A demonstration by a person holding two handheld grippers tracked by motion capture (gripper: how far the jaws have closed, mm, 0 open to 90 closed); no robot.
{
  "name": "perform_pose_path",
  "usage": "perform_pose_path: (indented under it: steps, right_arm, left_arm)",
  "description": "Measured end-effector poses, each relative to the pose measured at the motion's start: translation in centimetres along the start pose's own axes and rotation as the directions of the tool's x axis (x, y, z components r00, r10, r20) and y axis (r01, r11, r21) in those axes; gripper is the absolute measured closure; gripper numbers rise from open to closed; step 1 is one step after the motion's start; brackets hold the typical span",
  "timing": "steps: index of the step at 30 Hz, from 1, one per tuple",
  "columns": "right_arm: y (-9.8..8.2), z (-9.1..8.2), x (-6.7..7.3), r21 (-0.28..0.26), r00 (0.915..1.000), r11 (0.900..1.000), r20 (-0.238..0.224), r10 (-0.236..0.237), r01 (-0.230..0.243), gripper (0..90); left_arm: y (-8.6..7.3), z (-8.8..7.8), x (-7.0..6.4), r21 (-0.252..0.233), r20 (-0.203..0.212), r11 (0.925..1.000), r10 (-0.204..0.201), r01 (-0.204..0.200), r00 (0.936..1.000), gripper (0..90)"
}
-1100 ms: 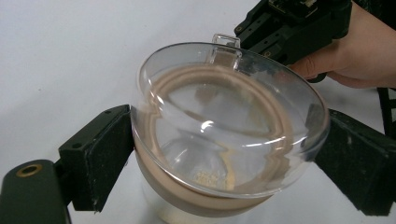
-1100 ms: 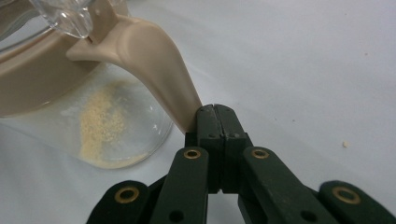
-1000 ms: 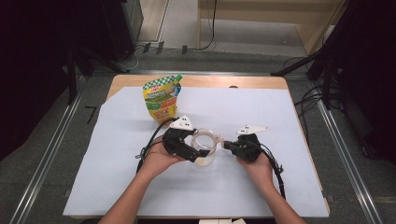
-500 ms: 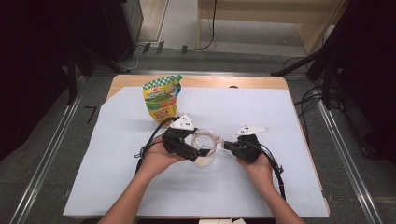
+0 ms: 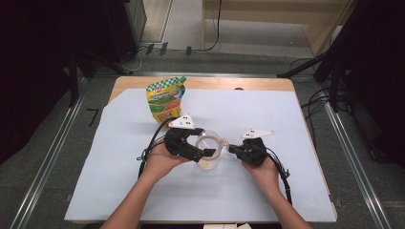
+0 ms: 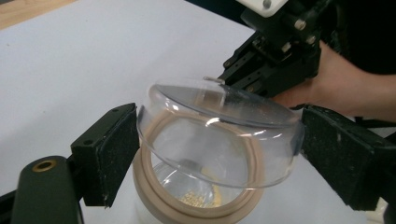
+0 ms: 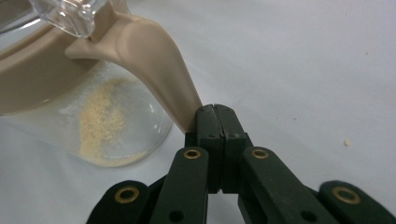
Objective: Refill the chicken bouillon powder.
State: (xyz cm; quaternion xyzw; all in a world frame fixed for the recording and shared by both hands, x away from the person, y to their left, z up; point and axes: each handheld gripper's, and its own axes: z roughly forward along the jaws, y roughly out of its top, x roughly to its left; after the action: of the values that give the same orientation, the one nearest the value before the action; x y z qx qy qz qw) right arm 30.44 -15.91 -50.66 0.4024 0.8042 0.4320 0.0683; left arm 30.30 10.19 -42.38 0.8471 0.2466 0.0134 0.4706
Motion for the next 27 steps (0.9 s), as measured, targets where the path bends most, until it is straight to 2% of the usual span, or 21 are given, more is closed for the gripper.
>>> perform_pose_path:
  steps: [9,14,17,20,22,23,24,25,26,27]
  right_arm:
    - [0.0,-0.1,0.1,-0.001,1.0,1.0,0.004,-0.002,0.002,90.0]
    - [0.0,-0.2,0.2,0.001,1.0,1.0,0.005,-0.005,0.005,90.0]
    - [0.0,-0.3,0.2,-0.003,0.9999,1.0,0.005,-0.009,0.009,90.0]
    - [-0.1,-0.3,0.1,-0.003,1.0,1.0,0.005,-0.008,0.008,90.0]
    - [-0.1,-0.4,0.2,-0.004,1.0,1.0,0.002,-0.004,0.004,90.0]
    - [-0.1,-0.4,0.2,-0.006,0.9999,1.0,0.004,-0.012,0.012,90.0]
    - [-0.1,-0.4,0.2,-0.007,0.9999,1.0,0.002,-0.01,0.01,90.0]
    - [-0.1,-0.4,0.2,-0.008,0.9999,1.0,0.004,-0.013,0.013,90.0]
    - [-0.1,-0.4,0.2,-0.01,0.9999,1.0,0.005,-0.017,0.017,90.0]
    - [-0.1,-0.4,0.2,-0.007,0.9999,1.0,0.003,-0.012,0.012,90.0]
  left_arm:
    - [1.1,-0.2,-0.8,0.038,-0.046,0.9992,0.015,-0.014,0.9988,15.2]
    - [1.8,-0.7,-0.9,0.017,-0.039,0.9999,0.003,-0.002,0.9992,17.4]
    - [2.3,-1.3,-0.9,-0.005,-0.032,0.9999,-0.009,0.009,0.9994,23.0]
    - [2.9,-2.1,-0.8,-0.032,-0.013,0.9991,-0.029,0.028,0.9995,35.0]
    - [3.4,-2.3,-1.0,-0.037,-0.005,0.9992,-0.017,0.016,0.9998,40.8]
    - [3.6,-2.4,-1.1,-0.025,-0.002,0.9996,-0.009,0.009,1.0,45.0]
    - [3.8,-2.2,-1.3,-0.003,-0.028,1.0,0.006,-0.006,0.9996,52.3]
    - [4.0,-1.9,-1.6,0.038,-0.063,0.999,0.027,-0.024,0.9976,54.5]
    - [4.1,-1.5,-1.7,0.072,-0.074,0.9967,0.042,-0.037,0.9964,53.8]
    - [4.2,-1.2,-1.8,0.089,-0.062,0.995,0.05,-0.044,0.9968,54.3]
